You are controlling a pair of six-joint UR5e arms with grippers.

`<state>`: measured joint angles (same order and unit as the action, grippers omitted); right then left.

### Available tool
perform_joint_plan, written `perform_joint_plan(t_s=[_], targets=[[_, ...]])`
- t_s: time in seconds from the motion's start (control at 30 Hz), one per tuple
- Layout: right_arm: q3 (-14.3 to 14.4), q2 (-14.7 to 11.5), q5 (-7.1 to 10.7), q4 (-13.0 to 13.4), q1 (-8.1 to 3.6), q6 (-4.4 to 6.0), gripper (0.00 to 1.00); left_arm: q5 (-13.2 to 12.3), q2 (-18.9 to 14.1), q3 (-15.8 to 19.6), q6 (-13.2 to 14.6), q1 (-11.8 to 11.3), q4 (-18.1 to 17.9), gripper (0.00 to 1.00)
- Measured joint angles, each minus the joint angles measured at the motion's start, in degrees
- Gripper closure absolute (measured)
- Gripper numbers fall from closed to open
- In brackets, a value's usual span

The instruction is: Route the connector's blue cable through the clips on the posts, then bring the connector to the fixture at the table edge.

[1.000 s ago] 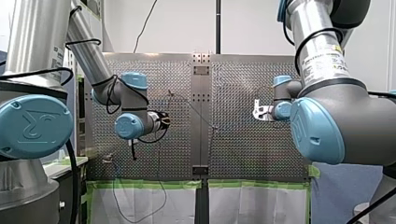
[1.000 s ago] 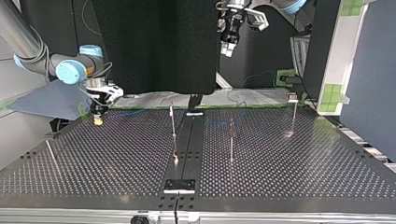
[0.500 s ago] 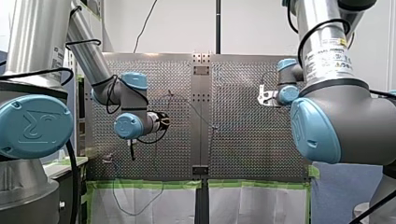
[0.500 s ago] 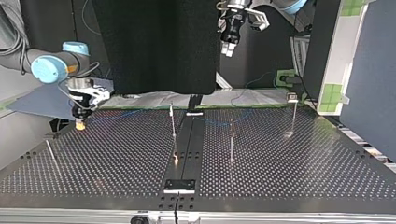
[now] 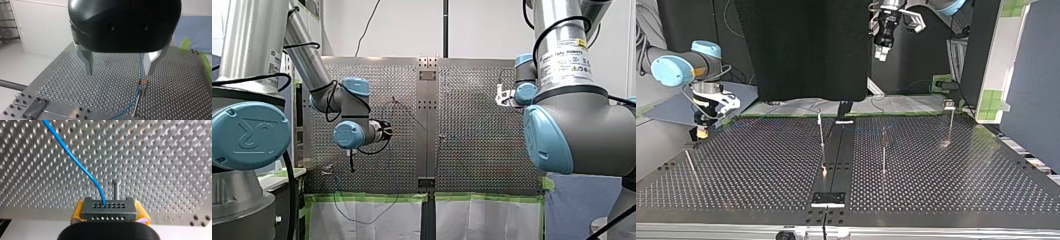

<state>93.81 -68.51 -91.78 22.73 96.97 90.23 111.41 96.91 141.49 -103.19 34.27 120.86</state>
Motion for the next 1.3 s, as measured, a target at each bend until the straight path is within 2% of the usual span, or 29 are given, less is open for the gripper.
perform_joint_plan(t_s=[0.13, 0.23, 0.47, 0.7, 0.8, 0.97, 1.13, 1.3], targets=[[0.1, -0.1, -1.63, -0.3, -0.68, -0.46, 1.0, 0.3, 0.0, 0.0, 0.1, -0.1, 0.0, 0.0], [0.2, -0.2, -2.04, -0.4, -0.89, -0.61, 1.0, 0.3, 0.0, 0.0, 0.3, -0.2, 0.0, 0.0], [0.2, -1.7, -2.35, -0.5, -2.35, -0.97, 1.0, 0.4, 0.0, -0.1, 0.5, -0.6, 0.1, 0.0], [0.1, -2.2, -2.05, 0.2, -3.47, -1.43, 1.0, 0.4, 0.0, -0.6, 1.2, -1.0, 1.2, 0.0], [0.1, -2.1, -1.27, 1.2, -3.88, -1.73, 1.0, 0.3, 0.0, -0.8, 1.4, -1.1, 1.5, 0.0], [0.1, -1.6, 1.03, 2.1, -4.78, -1.05, 1.0, 0.4, 0.0, -1.3, 1.8, -1.2, 2.7, 0.0], [0.0, -1.2, 3.6, 0.6, -5.99, -0.56, 1.0, 0.7, 0.0, -1.5, 2.1, -1.4, 3.6, 0.0], [-0.6, -1.0, 6.0, -0.9, -7.05, -0.5, 1.0, 1.2, 0.0, -1.6, 2.2, -1.4, 4.5, 0.0]])
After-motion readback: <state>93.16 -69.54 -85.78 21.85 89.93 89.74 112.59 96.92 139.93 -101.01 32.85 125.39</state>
